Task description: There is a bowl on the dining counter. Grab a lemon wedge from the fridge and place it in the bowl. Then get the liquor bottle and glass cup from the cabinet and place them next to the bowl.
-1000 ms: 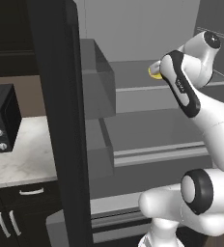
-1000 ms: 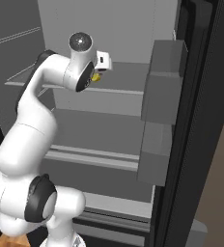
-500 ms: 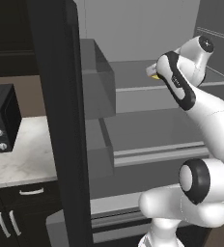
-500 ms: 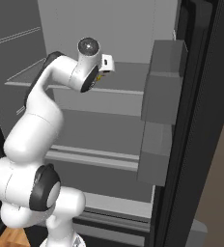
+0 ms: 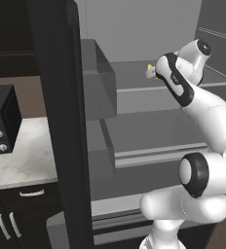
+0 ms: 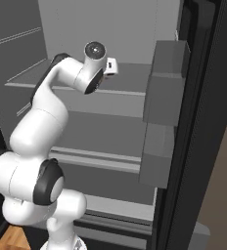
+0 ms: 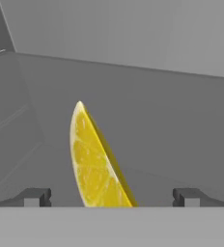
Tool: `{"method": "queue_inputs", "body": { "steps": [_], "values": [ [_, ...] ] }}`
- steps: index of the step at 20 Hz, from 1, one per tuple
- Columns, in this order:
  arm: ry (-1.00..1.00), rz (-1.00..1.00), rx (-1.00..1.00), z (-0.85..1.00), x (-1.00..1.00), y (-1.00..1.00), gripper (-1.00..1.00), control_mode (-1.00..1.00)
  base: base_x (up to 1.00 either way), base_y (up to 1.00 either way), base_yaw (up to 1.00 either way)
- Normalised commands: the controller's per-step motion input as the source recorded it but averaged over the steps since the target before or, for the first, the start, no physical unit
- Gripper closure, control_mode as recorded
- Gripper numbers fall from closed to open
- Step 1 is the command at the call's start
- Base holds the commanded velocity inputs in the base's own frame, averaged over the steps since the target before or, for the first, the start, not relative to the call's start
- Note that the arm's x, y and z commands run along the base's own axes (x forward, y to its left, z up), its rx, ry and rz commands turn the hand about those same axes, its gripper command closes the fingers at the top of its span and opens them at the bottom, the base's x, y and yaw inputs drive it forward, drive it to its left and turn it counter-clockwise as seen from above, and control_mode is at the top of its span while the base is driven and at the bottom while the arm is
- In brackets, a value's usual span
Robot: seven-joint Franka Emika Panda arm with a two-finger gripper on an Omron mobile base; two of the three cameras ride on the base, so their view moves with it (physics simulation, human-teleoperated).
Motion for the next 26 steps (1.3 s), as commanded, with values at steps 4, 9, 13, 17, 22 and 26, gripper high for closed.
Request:
{"method": "queue_inputs", "body": {
  "steps": [4, 9, 13, 17, 22, 26],
  "values": [
    [0.0, 0.01, 0.0, -0.22, 0.2, 0.0, -1.0, -1.0, 0.0, 0.0, 0.0],
    [0.0, 0.01, -0.01, -0.27, 0.21, 0.08, -1.0, -1.0, 0.0, 0.0, 0.0],
    [0.0, 0.0, -0.02, -0.32, 0.27, 0.23, 1.0, -1.0, 0.0, 0.0, 0.0],
    [0.0, 0.0, -0.01, -0.27, 0.16, 0.12, 1.0, -1.0, 0.0, 0.0, 0.0],
    [0.0, 0.0, 0.0, -0.04, -0.03, 0.0, 1.0, -1.0, 0.0, 0.0, 0.0],
    [-0.06, 0.0, 0.0, 0.06, -0.48, 0.0, 1.0, -1.0, 0.0, 0.0, 0.0]
  ]
}}
